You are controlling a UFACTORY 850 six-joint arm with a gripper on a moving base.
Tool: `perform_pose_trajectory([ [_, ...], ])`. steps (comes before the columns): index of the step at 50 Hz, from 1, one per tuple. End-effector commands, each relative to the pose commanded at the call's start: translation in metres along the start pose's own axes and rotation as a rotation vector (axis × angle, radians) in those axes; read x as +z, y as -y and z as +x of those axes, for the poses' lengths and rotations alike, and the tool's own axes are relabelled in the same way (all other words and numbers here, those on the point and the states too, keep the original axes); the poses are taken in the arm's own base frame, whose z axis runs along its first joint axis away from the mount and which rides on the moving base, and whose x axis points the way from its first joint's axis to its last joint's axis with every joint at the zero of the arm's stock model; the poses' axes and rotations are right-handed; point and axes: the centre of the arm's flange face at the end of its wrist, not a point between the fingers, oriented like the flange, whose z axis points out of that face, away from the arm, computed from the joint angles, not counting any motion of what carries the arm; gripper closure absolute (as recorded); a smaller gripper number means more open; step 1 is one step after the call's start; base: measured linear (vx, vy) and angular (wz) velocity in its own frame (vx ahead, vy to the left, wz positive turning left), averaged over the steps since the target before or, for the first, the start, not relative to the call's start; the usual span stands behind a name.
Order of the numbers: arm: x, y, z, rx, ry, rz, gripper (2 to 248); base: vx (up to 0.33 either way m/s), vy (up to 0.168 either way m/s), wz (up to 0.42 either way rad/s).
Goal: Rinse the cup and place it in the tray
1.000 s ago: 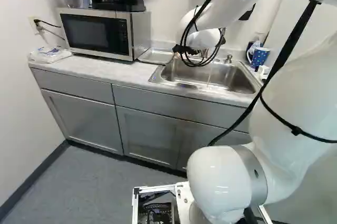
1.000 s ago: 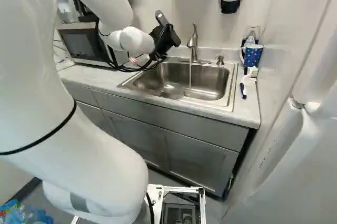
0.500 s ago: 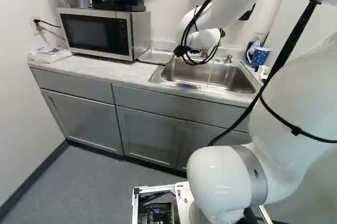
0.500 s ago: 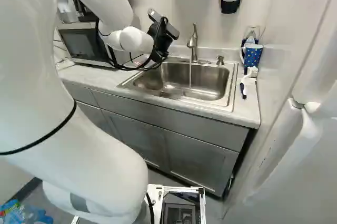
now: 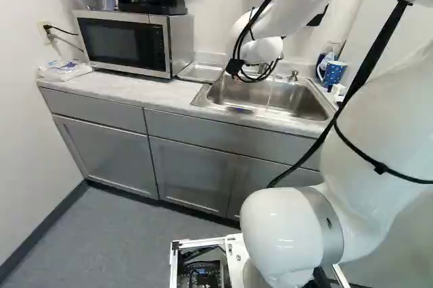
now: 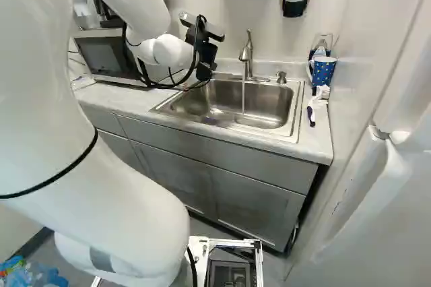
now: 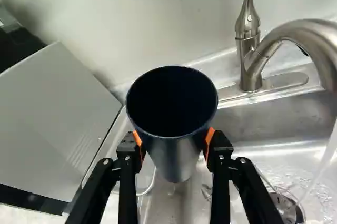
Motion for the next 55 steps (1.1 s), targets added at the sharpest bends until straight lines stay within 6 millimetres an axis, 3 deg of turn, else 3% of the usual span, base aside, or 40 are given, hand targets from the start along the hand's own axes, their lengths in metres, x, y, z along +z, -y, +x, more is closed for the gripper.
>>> perform_pose_trajectory([
  [22, 0.0, 0.0, 0.0, -0.232, 0.0, 0.0, 126, 0.0, 0.0, 0.0],
  [43, 0.0, 0.0, 0.0, -0.234, 0.0, 0.0, 126, 0.0, 0.0, 0.0],
  [55, 0.0, 0.0, 0.0, -0.319, 0.0, 0.0, 126, 0.0, 0.0, 0.0],
])
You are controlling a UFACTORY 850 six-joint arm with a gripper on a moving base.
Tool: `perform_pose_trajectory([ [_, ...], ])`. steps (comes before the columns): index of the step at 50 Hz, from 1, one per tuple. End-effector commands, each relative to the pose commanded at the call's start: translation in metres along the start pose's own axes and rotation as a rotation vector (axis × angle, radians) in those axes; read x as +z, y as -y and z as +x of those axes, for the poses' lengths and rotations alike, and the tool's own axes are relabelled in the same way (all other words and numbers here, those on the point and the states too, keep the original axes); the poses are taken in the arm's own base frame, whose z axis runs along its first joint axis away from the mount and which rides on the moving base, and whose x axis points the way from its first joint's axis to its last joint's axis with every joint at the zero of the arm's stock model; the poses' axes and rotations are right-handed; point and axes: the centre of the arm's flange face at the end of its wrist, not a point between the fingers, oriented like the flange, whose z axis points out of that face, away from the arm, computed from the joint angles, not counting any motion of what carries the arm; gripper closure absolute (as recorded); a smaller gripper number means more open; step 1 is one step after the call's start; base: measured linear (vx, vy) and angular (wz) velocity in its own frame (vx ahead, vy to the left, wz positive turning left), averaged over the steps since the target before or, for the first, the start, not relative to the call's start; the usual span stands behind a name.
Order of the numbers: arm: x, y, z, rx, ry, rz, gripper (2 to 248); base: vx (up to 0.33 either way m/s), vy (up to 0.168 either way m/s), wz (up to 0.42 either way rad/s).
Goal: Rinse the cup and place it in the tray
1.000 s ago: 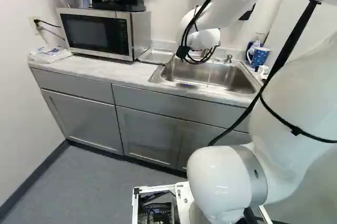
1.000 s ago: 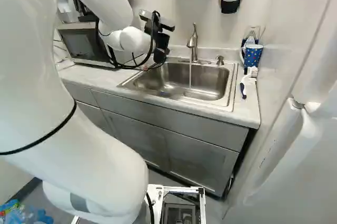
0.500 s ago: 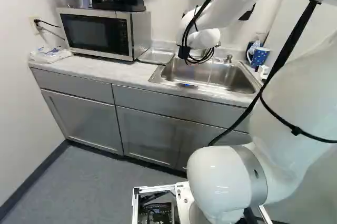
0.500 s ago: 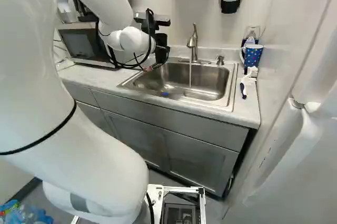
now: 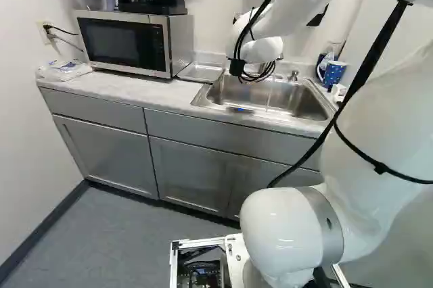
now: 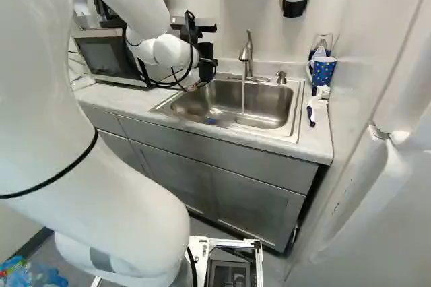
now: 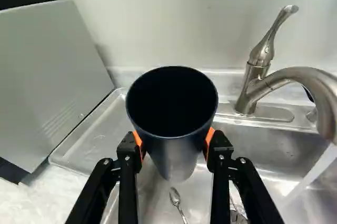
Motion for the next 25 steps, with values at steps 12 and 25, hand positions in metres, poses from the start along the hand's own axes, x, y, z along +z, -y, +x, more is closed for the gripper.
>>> perform_pose_trajectory([
  [12, 0.0, 0.0, 0.0, 0.0, 0.0, 0.0, 126, 0.0, 0.0, 0.0],
  [25, 0.0017, 0.0024, 0.0024, -0.001, -0.003, 0.004, 126, 0.0, 0.0, 0.0],
])
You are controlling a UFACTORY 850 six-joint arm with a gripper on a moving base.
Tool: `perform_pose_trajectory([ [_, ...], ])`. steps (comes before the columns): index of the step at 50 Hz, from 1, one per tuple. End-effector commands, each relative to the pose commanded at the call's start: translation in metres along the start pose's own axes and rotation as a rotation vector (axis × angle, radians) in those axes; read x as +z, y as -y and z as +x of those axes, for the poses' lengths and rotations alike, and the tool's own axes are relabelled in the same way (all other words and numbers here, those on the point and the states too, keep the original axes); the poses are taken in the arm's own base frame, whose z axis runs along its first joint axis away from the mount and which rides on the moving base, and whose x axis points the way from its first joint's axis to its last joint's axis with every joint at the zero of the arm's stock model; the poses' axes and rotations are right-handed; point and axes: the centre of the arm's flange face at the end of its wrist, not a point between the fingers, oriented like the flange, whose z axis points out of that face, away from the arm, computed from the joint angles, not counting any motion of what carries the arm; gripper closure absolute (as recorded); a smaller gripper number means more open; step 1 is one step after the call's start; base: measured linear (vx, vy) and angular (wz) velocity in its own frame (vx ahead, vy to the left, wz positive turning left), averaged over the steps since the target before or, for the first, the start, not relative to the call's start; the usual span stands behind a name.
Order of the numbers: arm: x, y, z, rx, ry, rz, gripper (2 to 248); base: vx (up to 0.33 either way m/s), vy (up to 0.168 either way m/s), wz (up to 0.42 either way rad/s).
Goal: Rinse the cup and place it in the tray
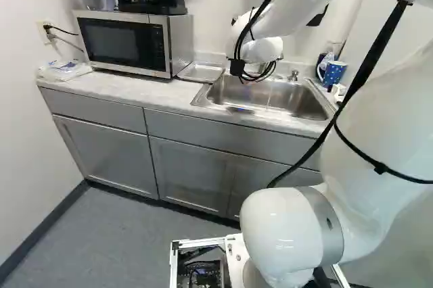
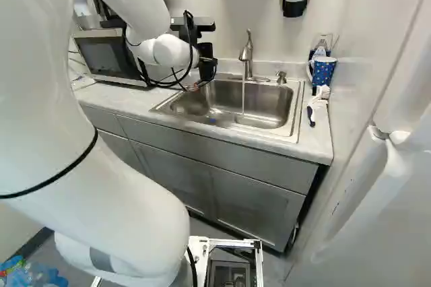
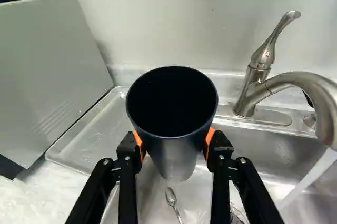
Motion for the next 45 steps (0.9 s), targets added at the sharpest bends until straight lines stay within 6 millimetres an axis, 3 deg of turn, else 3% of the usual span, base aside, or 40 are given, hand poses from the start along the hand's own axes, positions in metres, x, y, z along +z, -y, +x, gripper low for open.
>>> perform_pose_trajectory([
  [24, 0.018, 0.032, 0.031, -0.016, -0.044, 0.058, 126, 0.0, 0.0, 0.0],
  [45, 0.035, 0.066, 0.035, -0.033, -0.041, 0.114, 126, 0.0, 0.0, 0.0],
])
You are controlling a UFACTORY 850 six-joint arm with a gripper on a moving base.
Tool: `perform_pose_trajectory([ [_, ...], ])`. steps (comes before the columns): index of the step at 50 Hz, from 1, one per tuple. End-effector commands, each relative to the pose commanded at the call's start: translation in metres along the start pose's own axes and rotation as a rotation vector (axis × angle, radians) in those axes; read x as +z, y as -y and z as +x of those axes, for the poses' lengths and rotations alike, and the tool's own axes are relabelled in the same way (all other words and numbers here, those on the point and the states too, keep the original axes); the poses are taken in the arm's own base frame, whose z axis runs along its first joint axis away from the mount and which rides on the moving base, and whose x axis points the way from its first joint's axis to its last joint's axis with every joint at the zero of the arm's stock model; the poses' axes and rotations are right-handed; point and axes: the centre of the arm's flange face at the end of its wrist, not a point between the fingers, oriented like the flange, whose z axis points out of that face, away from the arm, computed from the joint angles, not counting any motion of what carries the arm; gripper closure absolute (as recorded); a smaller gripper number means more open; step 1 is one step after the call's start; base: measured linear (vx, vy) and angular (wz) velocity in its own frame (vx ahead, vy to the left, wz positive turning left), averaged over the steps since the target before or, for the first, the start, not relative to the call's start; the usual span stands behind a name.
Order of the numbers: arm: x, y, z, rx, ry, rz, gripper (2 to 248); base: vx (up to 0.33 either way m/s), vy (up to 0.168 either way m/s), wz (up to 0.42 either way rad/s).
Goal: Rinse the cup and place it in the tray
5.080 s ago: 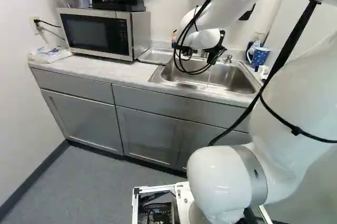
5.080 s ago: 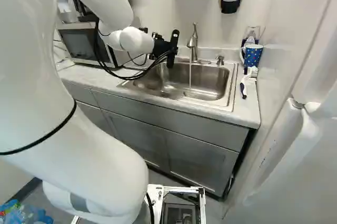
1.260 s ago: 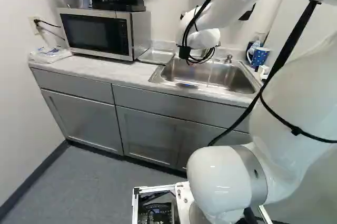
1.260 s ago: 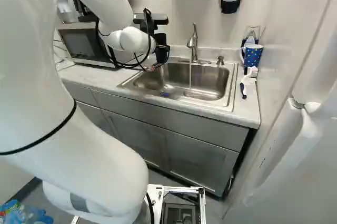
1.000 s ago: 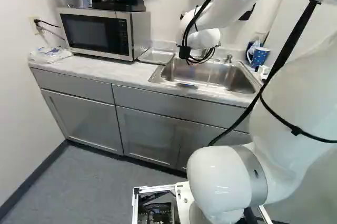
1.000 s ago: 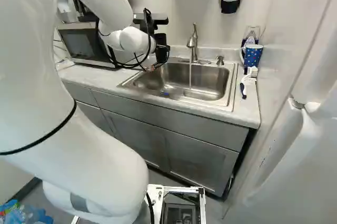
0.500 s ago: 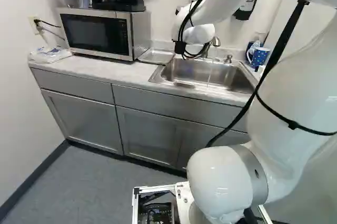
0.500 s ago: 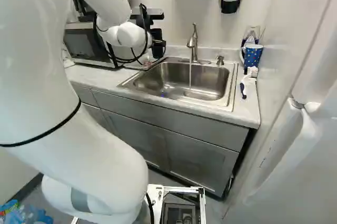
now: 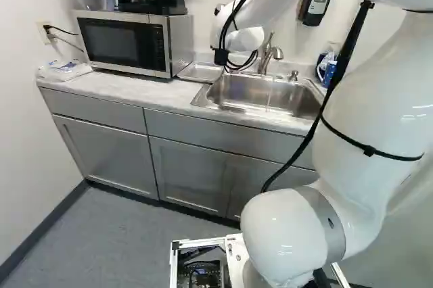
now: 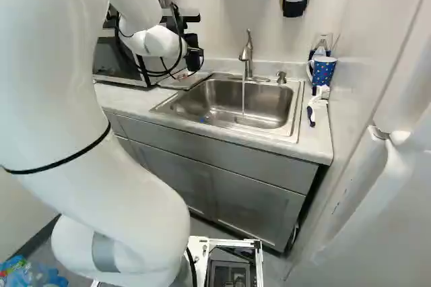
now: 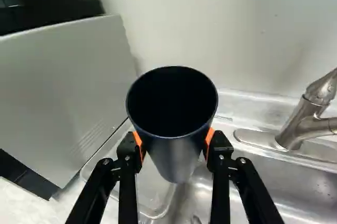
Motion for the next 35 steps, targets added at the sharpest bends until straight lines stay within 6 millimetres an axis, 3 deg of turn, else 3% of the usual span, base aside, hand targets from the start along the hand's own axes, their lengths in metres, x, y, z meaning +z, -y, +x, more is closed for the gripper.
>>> perform_pose_trajectory([
  [35, 0.031, 0.054, 0.005, -0.025, 0.001, 0.089, 126, 0.0, 0.0, 0.0],
])
